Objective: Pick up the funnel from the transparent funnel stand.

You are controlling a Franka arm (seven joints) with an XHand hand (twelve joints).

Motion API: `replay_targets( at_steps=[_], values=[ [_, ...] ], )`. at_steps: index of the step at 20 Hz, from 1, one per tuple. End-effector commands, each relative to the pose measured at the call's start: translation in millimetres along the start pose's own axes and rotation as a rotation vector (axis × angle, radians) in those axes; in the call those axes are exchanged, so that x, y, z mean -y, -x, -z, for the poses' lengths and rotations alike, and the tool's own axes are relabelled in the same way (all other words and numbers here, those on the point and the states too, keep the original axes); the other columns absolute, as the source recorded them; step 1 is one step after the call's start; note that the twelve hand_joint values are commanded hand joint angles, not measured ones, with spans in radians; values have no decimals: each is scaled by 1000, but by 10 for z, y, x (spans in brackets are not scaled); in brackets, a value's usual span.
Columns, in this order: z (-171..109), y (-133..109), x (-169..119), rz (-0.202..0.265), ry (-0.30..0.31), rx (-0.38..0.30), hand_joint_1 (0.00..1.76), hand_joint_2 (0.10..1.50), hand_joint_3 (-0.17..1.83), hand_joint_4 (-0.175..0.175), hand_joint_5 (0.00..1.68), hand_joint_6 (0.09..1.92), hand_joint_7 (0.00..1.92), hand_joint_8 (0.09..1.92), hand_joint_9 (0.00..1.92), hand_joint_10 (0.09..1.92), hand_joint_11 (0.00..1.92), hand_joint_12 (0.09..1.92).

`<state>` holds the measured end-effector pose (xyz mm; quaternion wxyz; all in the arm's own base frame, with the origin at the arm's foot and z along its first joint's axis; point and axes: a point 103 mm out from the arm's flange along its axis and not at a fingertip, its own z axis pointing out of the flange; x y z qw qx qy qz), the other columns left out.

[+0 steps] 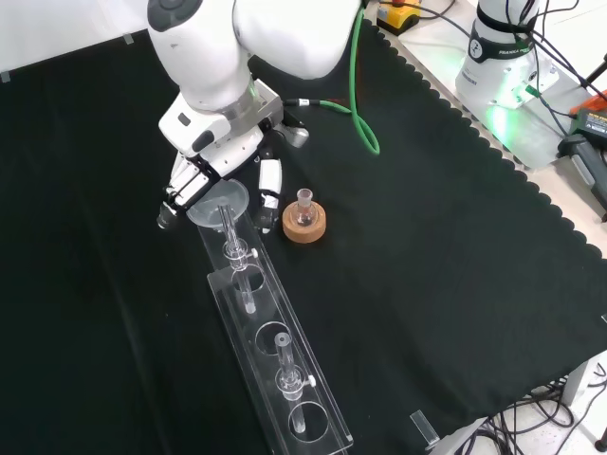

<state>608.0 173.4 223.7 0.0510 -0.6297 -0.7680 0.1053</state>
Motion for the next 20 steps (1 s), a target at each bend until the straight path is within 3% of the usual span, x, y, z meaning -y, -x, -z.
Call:
replay_targets(
  at_steps=[1, 8, 14, 17, 20],
  values=[
    [-21, -31, -27, 4, 37, 28, 339, 847, 11, -99, 331, 87, 284, 987, 706, 948, 983, 1164],
    [37, -56, -25, -7, 111, 74, 473, 865, 19, -171, 567, 164, 617, 1102, 1109, 945, 1379, 986],
    [177, -48, -3, -32, 215, 129, 715, 889, 30, -175, 501, 747, 907, 1176, 1422, 961, 1669, 958],
    [309, -14, 21, -47, 272, 140, 805, 893, 34, -175, 602, 869, 1022, 1180, 1539, 929, 1761, 941],
    [493, 32, 65, -63, 324, 140, 880, 893, 38, -175, 760, 863, 1137, 1159, 1653, 869, 1851, 905]
  ],
)
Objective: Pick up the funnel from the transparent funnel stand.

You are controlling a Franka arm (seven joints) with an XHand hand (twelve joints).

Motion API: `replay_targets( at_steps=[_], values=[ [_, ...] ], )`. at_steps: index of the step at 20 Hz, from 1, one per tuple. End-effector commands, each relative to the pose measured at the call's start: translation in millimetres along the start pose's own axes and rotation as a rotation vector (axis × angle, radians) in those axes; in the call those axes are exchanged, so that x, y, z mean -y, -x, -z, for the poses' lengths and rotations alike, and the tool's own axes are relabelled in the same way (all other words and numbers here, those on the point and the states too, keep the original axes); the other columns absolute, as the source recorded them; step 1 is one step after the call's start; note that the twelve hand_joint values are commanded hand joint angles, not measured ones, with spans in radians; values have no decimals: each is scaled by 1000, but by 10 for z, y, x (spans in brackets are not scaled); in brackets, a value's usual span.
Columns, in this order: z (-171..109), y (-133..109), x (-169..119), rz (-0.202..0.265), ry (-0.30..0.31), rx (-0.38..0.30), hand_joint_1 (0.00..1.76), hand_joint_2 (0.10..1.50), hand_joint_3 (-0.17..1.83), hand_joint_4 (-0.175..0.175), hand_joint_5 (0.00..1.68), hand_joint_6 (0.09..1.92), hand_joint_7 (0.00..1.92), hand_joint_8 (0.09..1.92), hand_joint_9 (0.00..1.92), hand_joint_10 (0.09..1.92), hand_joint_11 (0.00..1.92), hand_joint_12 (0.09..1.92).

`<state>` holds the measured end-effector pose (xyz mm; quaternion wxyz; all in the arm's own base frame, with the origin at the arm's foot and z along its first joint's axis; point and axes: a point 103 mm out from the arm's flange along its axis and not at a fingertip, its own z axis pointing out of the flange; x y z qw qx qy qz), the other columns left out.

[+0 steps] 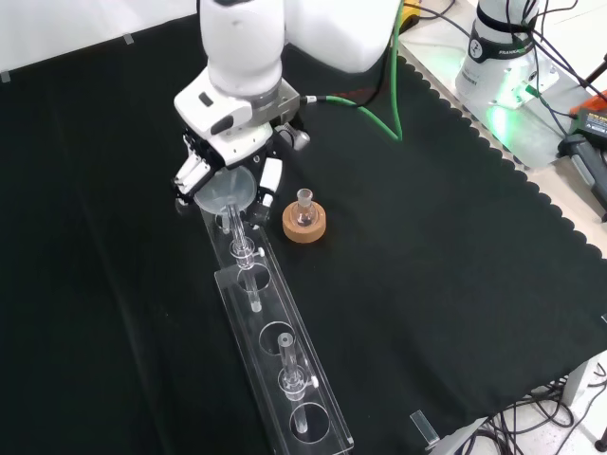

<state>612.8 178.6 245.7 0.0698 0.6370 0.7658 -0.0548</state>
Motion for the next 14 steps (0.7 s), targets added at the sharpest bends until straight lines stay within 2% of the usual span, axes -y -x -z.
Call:
replay_targets(
  at_steps=[1, 4, 7, 8, 9, 11, 14],
  values=[
    [315, 114, 9, -37, 102, 25, 898, 892, 39, -175, 799, 850, 1167, 1148, 1681, 851, 1870, 897],
    [672, 267, 52, -84, 152, 31, 940, 889, 45, -175, 900, 808, 1254, 1096, 1760, 808, 1906, 883],
    [1086, 431, 199, -129, 176, -12, 964, 886, 49, -175, 961, 784, 1306, 1062, 1806, 786, 1919, 904],
    [1334, 587, 443, -163, 156, -69, 970, 885, 50, -175, 971, 779, 1315, 1056, 1813, 783, 1920, 915],
    [1423, 658, 567, -172, 147, -96, 974, 884, 50, -175, 977, 776, 1321, 1052, 1818, 782, 1920, 922],
    [1465, 733, 726, -167, 137, -122, 978, 883, 51, -175, 982, 773, 1326, 1049, 1822, 781, 1920, 929],
    [1460, 854, 1019, -123, 124, -136, 980, 882, 51, -175, 985, 771, 1331, 1048, 1824, 781, 1920, 933]
  ],
)
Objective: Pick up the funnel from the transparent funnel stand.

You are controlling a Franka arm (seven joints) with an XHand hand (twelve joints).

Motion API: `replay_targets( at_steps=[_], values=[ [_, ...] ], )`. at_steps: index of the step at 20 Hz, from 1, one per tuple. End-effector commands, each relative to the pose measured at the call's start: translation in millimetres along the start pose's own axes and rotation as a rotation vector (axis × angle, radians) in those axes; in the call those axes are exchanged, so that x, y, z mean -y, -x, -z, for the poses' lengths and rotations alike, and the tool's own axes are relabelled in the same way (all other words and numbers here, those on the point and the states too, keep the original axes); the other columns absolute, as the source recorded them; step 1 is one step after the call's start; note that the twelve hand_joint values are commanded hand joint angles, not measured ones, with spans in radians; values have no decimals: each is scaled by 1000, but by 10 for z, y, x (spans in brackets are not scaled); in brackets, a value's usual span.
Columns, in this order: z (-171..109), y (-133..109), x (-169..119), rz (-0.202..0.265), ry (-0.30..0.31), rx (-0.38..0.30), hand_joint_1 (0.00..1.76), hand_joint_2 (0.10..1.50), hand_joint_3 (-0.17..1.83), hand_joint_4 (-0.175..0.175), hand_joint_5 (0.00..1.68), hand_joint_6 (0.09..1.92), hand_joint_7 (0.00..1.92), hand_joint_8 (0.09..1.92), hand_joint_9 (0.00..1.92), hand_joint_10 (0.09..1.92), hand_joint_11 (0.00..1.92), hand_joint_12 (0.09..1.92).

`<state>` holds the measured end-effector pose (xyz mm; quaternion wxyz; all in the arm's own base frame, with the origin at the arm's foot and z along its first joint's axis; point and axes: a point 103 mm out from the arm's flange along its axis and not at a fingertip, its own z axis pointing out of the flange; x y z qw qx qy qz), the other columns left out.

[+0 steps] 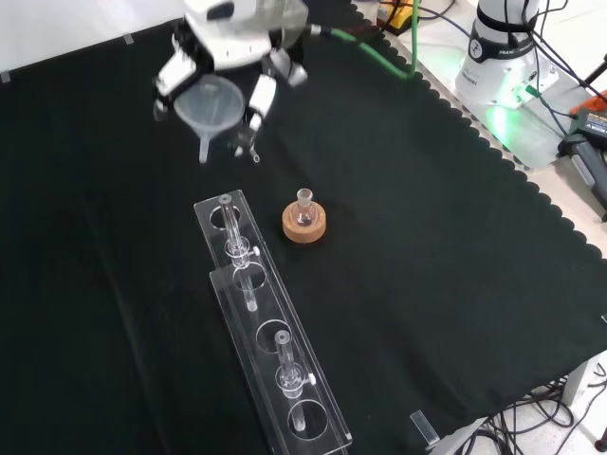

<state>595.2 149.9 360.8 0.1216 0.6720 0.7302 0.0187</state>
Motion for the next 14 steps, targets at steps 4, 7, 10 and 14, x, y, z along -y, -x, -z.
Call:
replay_targets(
  at_steps=[4, 7, 10, 14],
  values=[
    [521, 744, 1205, 72, -90, -144, 983, 879, 52, -175, 991, 769, 1340, 1043, 1831, 781, 1920, 940],
    [508, 755, 1432, 103, -103, -163, 984, 878, 52, -175, 993, 768, 1344, 1040, 1834, 781, 1920, 943],
    [506, 684, 1587, 114, -107, -183, 984, 878, 52, -175, 995, 767, 1347, 1038, 1835, 781, 1920, 945],
    [494, 571, 1767, 108, -109, -192, 985, 876, 53, -175, 998, 765, 1353, 1033, 1838, 780, 1920, 953]
  ],
)
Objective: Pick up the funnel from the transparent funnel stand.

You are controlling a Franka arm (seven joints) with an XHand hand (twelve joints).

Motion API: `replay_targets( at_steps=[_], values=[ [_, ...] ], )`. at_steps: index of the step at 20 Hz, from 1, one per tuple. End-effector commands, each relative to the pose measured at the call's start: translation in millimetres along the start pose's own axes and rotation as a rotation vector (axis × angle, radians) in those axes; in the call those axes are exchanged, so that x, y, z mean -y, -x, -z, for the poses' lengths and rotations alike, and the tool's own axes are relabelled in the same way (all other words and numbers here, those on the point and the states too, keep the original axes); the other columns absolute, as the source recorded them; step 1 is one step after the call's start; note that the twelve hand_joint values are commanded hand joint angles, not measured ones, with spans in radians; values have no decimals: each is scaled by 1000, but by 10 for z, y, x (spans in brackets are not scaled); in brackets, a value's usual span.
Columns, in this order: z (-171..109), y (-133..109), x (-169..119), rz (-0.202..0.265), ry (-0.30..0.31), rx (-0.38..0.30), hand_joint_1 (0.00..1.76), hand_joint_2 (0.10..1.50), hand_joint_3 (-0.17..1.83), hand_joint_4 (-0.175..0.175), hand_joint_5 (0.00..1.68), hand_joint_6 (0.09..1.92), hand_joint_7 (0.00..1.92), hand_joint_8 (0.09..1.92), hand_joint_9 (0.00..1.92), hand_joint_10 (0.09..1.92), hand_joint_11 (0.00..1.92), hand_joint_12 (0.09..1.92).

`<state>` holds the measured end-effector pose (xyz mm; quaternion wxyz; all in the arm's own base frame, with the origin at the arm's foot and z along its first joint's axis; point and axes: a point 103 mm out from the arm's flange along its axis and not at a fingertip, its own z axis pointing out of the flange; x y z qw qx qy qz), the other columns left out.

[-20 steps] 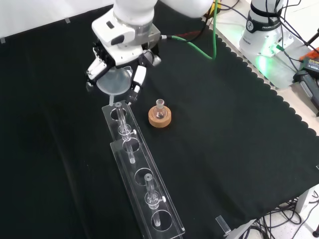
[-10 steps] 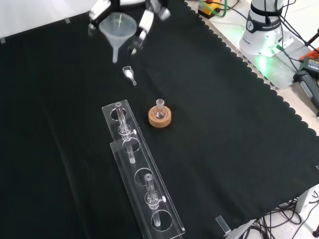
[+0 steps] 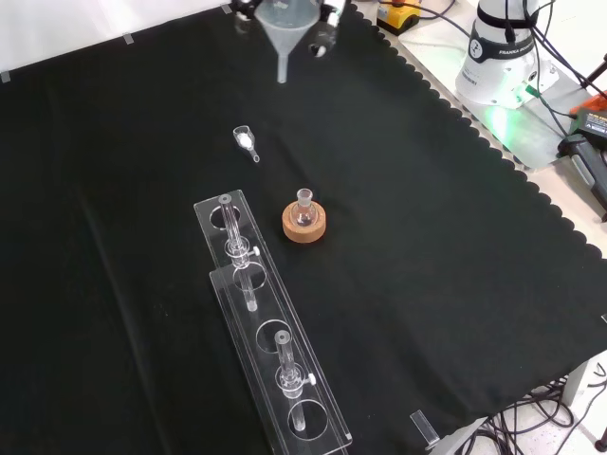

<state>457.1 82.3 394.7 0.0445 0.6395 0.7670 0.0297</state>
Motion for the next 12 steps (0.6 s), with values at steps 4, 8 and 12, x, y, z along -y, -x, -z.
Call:
replay_targets(
  at_steps=[4, 8, 12],
  values=[
    [-77, -175, 528, -12, -25, -56, 985, 875, 53, -175, 999, 764, 1356, 1031, 1841, 781, 1920, 955],
    [-82, -152, 576, -23, -23, -59, 985, 874, 54, -175, 1001, 764, 1359, 1029, 1843, 781, 1920, 957],
    [-61, -169, 594, -41, -13, -46, 985, 874, 54, -175, 1002, 763, 1361, 1028, 1844, 781, 1920, 959]
  ],
)
